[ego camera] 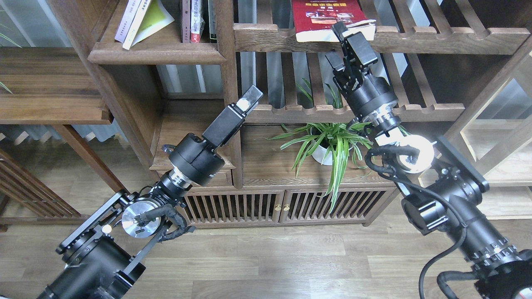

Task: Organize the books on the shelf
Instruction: 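Grasp the red book's lower edge with the right gripper and tilt it out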

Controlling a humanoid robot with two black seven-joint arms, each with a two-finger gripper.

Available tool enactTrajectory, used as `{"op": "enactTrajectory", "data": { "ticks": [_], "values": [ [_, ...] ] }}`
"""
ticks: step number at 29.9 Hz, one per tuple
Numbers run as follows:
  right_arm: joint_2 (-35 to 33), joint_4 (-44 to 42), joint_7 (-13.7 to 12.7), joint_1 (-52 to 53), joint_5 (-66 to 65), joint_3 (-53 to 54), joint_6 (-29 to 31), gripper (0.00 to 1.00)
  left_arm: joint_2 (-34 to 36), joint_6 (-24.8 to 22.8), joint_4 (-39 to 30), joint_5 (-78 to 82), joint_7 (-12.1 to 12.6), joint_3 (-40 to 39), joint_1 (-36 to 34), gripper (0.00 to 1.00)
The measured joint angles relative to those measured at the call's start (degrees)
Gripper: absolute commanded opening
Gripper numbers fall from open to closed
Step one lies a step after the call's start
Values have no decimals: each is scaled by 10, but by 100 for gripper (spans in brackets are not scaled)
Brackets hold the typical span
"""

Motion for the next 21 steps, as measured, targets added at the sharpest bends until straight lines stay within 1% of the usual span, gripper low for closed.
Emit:
{"op": "enactTrajectory", "data": {
  "ticks": [3, 7, 14, 17, 21],
  "values": [
    [-1, 0, -1, 8, 0, 0, -26, 90, 0, 0, 0, 2, 0, 1, 0, 98],
    [-2, 0, -1, 16, 0, 0, -68, 90, -1, 0, 0, 2, -1, 2, 0, 98],
    [5, 0, -1, 41, 1, 0, -117, 88, 4, 0, 0, 2, -1, 1, 0, 98],
    [6, 0, -1, 52, 2, 1, -128, 83, 5, 0, -1, 2, -1, 0, 1, 98],
    [6, 0, -1, 56, 3, 1, -135, 70, 5, 0, -1, 2, -1, -3, 1, 98]
  ]
}}
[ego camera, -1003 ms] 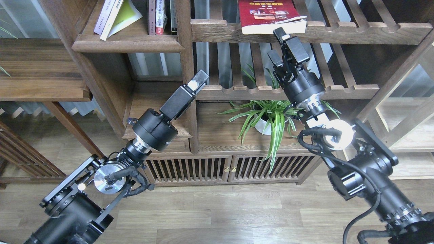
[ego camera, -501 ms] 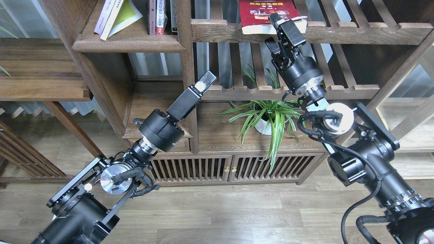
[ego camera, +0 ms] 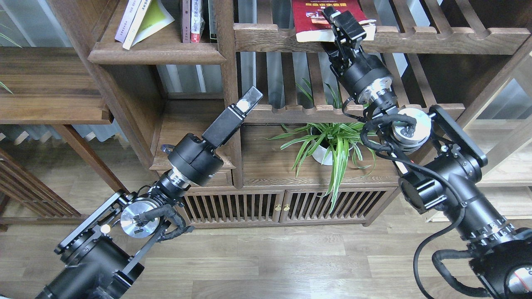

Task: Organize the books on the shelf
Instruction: 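Grasp the red book's lower edge with the right gripper and tilt it out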

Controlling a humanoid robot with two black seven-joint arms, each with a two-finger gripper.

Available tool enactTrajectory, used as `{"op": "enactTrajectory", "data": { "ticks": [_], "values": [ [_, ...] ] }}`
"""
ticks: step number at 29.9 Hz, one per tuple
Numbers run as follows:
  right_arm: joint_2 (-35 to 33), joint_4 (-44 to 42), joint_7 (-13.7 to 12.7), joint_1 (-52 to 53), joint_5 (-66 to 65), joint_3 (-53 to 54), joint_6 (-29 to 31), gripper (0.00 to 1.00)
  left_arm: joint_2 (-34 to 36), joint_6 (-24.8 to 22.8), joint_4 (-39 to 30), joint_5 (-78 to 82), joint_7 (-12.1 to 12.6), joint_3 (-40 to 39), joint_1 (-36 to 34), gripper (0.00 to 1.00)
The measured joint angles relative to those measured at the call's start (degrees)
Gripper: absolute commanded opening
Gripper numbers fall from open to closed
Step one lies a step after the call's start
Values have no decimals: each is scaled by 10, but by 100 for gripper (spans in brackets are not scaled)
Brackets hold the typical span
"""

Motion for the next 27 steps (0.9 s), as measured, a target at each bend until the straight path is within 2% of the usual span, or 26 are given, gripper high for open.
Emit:
{"op": "enactTrajectory", "data": {
  "ticks": [5, 12, 20, 25, 27],
  "values": [
    [-1, -4, 1, 0, 0, 7, -1, 54, 1, 0, 0, 0, 0, -3, 0, 98],
    [-1, -10, 4, 1, -2, 10, 1, 41, 2, 0, -2, 0, 0, -5, 0, 98],
    [-1, -16, 5, 1, -3, 10, 8, 22, 2, 0, -3, 0, 0, -5, 1, 98],
    [0, -27, 5, 1, -3, 11, 43, 7, 2, 0, -3, 0, 0, -5, 1, 98],
    [0, -34, 5, -1, -3, 12, 68, 6, 2, 0, -3, 0, 0, -5, 0, 98]
  ]
}}
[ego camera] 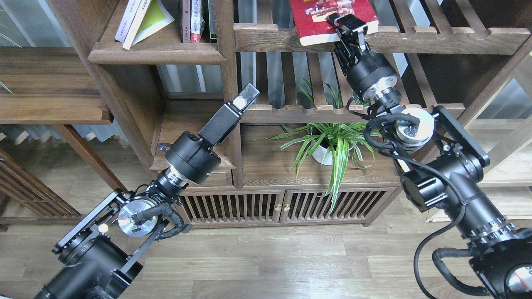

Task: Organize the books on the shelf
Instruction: 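Grasp the red book's lower edge with the right gripper and tilt it out, then pull the red book down and grip it with the left gripper too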

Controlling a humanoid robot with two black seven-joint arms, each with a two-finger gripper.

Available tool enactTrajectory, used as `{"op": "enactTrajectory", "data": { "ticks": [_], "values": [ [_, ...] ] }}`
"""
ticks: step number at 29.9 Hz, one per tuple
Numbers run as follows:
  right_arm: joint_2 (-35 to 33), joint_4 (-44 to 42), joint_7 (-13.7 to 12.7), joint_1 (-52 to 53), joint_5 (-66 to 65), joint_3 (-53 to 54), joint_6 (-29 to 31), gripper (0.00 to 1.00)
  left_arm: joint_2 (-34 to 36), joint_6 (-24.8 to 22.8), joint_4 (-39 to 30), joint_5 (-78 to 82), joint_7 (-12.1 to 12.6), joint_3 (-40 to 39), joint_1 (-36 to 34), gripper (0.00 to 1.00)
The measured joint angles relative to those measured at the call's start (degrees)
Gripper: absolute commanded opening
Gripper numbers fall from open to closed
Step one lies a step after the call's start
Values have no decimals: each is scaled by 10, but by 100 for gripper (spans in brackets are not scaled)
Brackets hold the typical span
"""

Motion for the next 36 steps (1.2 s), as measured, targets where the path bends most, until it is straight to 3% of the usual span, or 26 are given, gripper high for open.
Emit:
{"op": "enactTrajectory", "data": {
  "ticks": [12, 25, 36],
  "values": [
    [0, -9, 0, -22, 2, 19, 71, 3, -3, 0, 7, 1, 0, 1, -1, 98],
    [-2, 22, 0, -90, 3, 27, 218, 3, -10, 0, 16, -6, -3, -5, -3, 98],
    [-1, 67, 2, -157, 3, 41, 247, 3, -11, 0, 23, -8, -7, -44, -29, 98]
  ]
}}
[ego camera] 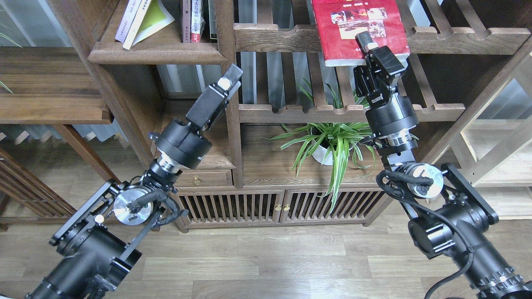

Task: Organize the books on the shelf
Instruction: 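Pull the red book down and grip it with the left gripper too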

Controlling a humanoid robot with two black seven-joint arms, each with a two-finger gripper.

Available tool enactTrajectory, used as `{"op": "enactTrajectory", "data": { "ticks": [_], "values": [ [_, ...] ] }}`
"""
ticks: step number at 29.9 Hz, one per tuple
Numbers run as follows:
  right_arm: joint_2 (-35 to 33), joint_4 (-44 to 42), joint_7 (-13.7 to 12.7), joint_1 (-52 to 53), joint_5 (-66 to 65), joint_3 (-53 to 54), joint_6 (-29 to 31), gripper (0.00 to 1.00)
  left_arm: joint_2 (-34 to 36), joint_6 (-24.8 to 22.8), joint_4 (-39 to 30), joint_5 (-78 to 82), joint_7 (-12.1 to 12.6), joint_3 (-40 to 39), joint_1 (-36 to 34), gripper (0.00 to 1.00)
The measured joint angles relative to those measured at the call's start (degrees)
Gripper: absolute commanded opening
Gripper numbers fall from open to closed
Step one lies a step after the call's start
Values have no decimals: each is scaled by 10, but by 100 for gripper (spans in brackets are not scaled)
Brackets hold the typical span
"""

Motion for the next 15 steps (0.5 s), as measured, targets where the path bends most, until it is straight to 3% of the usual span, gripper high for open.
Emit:
{"op": "enactTrajectory", "data": {
  "ticks": [8, 15],
  "values": [
    [34, 11, -3, -4, 1, -2, 0, 3, 0, 0, 27, -24, 7, -1, -73, 98],
    [70, 13, -6, -7, 0, -30, 0, 3, 0, 0, 28, -46, 9, 5, -89, 98]
  ]
}}
